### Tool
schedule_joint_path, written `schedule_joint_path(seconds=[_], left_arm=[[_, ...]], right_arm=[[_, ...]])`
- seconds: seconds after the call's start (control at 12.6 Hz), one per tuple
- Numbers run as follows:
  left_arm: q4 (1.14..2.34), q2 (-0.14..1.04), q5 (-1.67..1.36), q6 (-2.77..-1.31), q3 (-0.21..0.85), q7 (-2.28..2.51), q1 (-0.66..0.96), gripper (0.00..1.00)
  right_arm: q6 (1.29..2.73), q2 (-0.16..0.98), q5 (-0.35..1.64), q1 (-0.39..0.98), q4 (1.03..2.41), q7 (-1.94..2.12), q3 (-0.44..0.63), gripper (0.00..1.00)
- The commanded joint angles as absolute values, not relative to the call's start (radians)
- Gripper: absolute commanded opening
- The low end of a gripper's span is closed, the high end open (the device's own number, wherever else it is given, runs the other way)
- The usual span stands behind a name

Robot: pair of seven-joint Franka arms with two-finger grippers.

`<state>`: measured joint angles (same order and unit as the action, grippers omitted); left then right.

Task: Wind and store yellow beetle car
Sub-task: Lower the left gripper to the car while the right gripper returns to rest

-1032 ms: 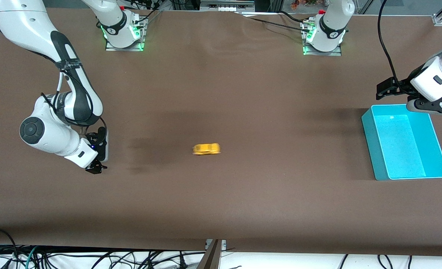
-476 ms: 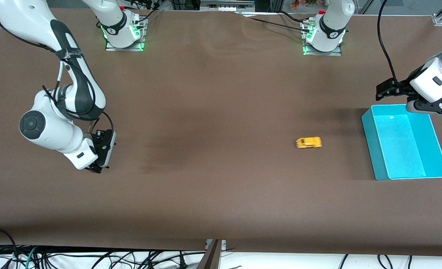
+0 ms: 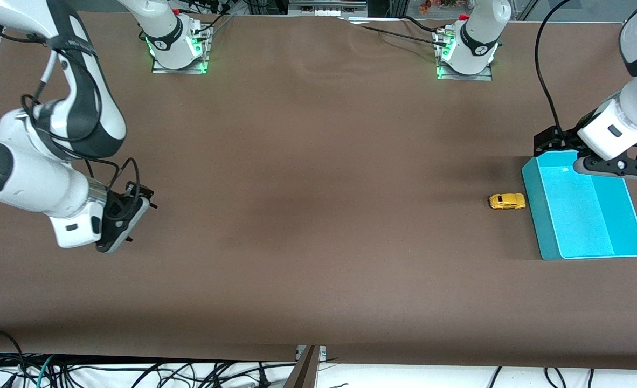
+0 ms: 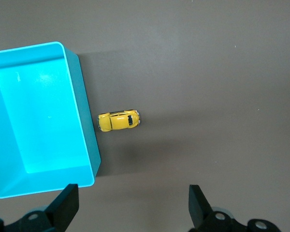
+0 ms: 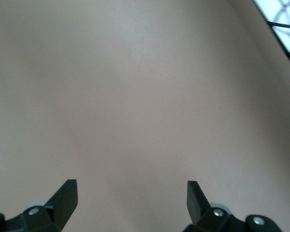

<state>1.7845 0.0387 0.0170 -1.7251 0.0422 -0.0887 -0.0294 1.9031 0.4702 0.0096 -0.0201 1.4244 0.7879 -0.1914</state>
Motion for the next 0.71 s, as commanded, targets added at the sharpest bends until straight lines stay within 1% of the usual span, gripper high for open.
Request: schedule_joint_path(seconds=[0.0,0.08,0.4,0.48,0.56,0.63], left_arm=[[1.844,0.026,0.032,-1.788,0.043,-0.178,-0.032,1.00],[1.868,0.028,0.032,-1.824,0.043,-0.227,-0.032,1.00],[1.969,0.049,0.031,-1.963,0.041,-0.337,-0.035,1.00],[1.992,0.057,0.031,-1.994,0.041,-0.351,-0.035,1.00],[2.023,0.064,0.031,-2.034,0.043,-0.385,-0.035,1.00],[2.063,0.071,0.031,-2.093,0.041,-0.425,-0.040,1.00]], right_arm=[[1.798,0.457,0.021,-0.026,1.338,0.527,-0.219,1.00],[1.769,0.454,0.020,-0.026,1.303,0.429,-0.222,1.00],[1.674,0.451,0.008,-0.034,1.215,0.407,-0.215,1.00],[1.643,0.443,0.006,-0.035,1.174,0.405,-0.203,1.00],[1.637,0.413,0.005,-0.032,1.143,0.405,-0.169,1.00],[1.640,0.388,0.003,-0.028,1.143,0.402,-0.147,1.00]])
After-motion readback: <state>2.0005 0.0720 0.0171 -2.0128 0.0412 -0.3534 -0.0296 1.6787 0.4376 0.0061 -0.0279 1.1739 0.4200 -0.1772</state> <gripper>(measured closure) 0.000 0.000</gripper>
